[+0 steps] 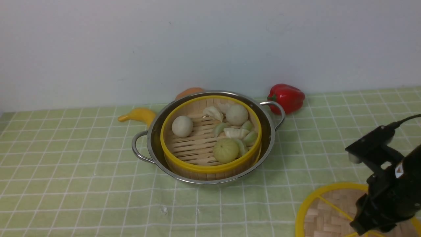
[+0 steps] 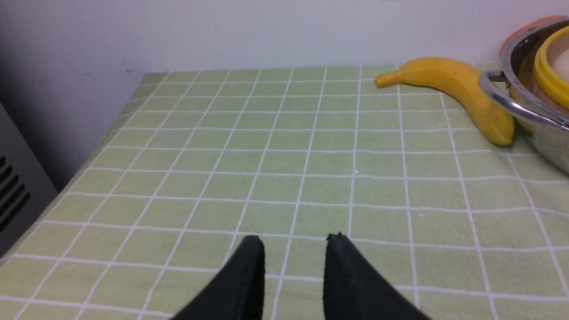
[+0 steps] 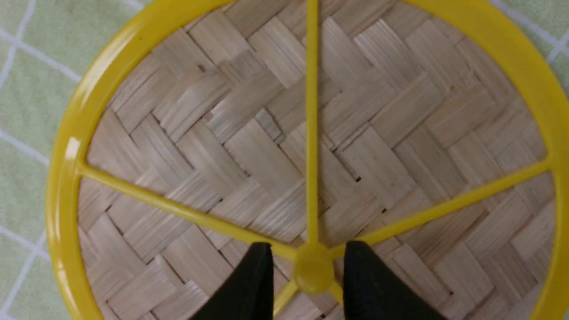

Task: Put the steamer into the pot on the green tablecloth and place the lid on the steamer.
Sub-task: 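Move the gripper down to the bamboo steamer lid and grasp its center knob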

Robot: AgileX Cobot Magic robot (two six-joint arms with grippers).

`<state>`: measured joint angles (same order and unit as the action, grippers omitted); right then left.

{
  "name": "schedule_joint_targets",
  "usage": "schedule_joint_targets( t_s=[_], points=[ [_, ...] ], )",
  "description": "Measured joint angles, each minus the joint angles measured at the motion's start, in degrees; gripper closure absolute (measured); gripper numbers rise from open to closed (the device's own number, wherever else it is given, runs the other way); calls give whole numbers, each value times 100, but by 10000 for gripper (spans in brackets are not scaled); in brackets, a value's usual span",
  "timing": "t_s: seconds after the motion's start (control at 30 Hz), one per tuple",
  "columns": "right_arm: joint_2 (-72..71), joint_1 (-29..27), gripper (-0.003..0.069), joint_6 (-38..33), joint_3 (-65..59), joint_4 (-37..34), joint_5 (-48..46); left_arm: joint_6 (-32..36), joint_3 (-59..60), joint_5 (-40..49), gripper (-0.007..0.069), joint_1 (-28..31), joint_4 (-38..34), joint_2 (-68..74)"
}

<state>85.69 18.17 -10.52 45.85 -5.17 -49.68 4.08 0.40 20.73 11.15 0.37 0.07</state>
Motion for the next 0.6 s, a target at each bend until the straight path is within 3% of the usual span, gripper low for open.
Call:
schedule_joint_targets(
  t_s=[0.27,0.43,0.6],
  points=[
    [407,0,417,113,12,67,-125,0,0,0,423,0,0,0],
    [442,0,515,237,41,99,-177,0,0,0,413,0,0,0],
    [442,0,513,238,58,99,-185,0,0,0,405,0,0,0]
  ],
)
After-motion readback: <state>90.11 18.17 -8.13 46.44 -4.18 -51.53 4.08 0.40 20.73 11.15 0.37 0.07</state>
